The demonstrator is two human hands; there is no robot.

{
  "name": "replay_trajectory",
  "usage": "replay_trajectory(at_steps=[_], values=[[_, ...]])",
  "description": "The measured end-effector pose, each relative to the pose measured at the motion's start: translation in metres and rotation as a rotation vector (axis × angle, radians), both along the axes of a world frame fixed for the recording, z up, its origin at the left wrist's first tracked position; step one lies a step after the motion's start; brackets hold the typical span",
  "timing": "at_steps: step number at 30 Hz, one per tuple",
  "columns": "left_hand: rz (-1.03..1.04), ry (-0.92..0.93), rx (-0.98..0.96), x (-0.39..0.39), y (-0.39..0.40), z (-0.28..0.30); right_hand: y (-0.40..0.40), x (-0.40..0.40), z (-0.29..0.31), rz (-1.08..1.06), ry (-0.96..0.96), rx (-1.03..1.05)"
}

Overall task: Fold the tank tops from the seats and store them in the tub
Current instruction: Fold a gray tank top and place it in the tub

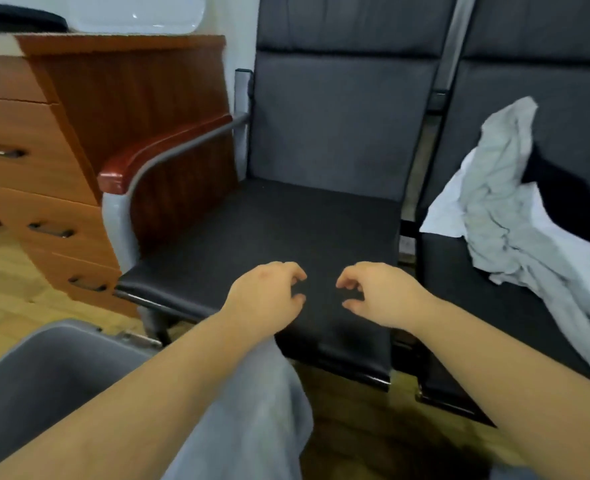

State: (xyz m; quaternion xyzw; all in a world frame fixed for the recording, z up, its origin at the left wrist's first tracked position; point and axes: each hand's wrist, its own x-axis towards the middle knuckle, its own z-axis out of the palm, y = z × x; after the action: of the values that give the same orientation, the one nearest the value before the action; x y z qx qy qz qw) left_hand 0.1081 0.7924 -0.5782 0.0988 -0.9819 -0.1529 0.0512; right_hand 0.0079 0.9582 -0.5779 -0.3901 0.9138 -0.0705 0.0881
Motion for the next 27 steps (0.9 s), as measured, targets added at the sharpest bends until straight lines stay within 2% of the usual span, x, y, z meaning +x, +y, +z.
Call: replay_trajectory(at_steps=[6,10,15,24,27], values=[[-0.204,-0.120,0.082,-0.072,0.091,-0.015,0.123,-0.040,-0.016,-0.203,-0.007,0.050],[-0.296,-0.159,0.066,-0.112,0.143,-0.027,0.186,-0.063,-0.022,-0.390,-0.068,-0.045],[-0.376,-0.146,0.086,-0.151,0.198,-0.044,0.234,-0.089,-0.016,-0.525,-0.174,-0.238],[-0.585,-0.078,0.212,-0.203,0.283,-0.067,0.307,-0.122,-0.025,-0.849,-0.249,-0.324],[-0.693,-0.126,0.281,-0.208,0.311,-0.072,0.321,-0.126,-0.034,-0.948,-0.258,-0.353]])
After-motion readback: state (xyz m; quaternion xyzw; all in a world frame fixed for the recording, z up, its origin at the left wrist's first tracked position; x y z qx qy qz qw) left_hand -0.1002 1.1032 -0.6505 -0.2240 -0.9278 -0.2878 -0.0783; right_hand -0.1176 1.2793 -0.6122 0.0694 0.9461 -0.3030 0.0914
